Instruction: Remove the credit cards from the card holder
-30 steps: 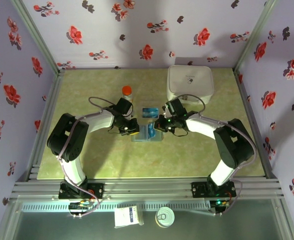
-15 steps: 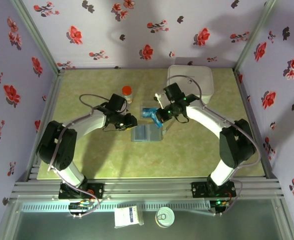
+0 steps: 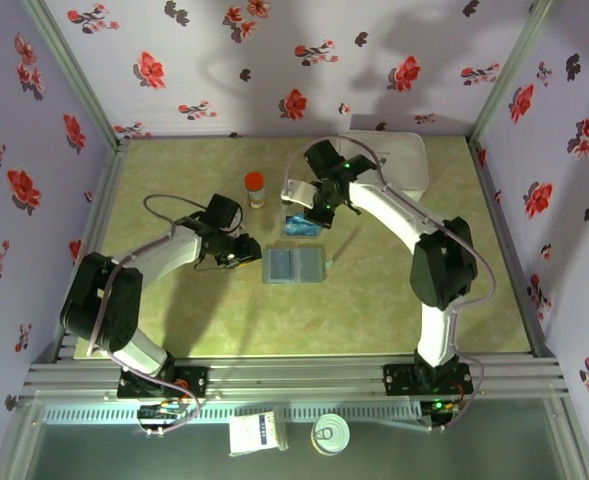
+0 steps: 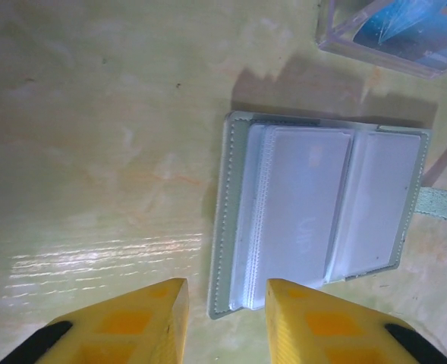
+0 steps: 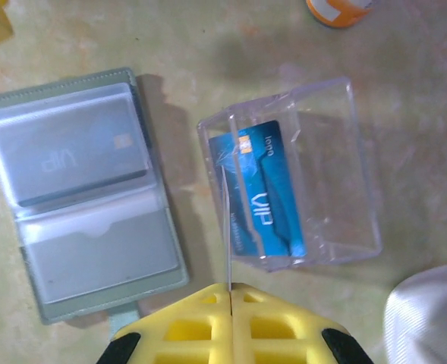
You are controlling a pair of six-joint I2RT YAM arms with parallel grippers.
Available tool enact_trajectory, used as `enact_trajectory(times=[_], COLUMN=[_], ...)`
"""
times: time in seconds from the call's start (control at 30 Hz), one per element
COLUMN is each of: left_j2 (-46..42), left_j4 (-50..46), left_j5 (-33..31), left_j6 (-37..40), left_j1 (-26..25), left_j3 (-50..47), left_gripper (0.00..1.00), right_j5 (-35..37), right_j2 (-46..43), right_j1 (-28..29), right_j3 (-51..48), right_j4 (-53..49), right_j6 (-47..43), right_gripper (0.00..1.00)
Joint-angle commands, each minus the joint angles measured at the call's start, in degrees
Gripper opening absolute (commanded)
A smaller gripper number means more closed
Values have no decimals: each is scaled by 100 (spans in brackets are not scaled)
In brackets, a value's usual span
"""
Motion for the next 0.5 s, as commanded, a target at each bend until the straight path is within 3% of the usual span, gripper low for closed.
enact_trajectory(times=[0.0, 0.3, 0.47], left_j2=[-195, -191, -207], left_j4=[-161, -161, -231], left_j5=[-142, -135, -130], left_j6=[173, 213, 283], left_j1=[85, 254, 361], left_j3=[-108, -143, -106], left_gripper=[32, 32, 32], right_j5=[51, -218, -292], right_j2=[402, 1716, 2128], right_j1=[-27, -114, -149], right_j3=[633, 2459, 2934], right_j4=[-685, -1601, -1772], right_j6=[-647, -874, -891], right_gripper=[0, 0, 0])
